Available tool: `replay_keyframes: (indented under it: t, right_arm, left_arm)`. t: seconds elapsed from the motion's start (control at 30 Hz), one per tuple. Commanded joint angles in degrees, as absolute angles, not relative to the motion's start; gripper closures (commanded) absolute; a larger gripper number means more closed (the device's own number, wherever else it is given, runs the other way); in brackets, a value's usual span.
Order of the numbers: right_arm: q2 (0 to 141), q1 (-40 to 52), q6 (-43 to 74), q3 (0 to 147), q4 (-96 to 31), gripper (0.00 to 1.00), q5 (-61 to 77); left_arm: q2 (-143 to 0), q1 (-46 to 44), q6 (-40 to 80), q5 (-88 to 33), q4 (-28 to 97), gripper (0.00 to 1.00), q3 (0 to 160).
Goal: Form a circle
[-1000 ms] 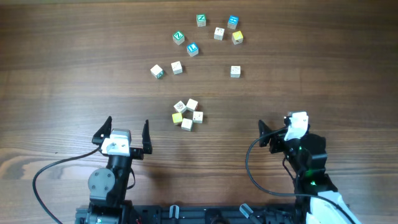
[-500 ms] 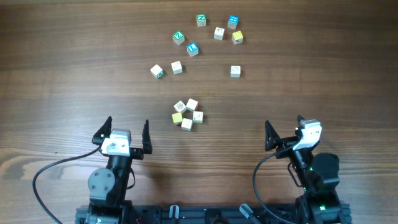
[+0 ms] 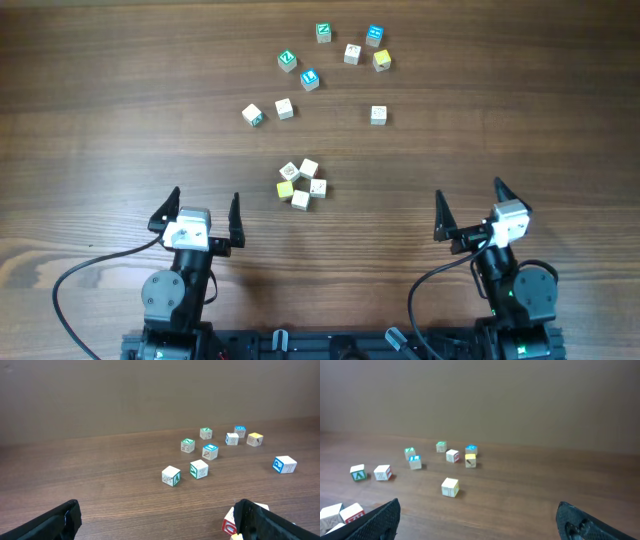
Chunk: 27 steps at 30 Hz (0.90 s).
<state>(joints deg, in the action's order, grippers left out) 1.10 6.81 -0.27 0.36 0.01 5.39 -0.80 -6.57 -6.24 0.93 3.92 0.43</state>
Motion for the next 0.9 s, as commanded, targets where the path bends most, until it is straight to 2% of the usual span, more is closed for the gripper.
replay_keyframes:
  t: [0.0, 0.87]
  right_arm:
    - [0.19, 6.37, -1.37, 0.30, 0.05, 0.00, 3.88]
    - [0.21, 3.95, -1.32, 0.30, 0.12, 0.00, 4.12]
  left_arm:
    - [-0.38, -6.00, -7.09, 0.03, 4.32, 0.00, 0.34]
    - [-0.38, -6.00, -7.09, 0.03, 4.32, 0.00, 0.34]
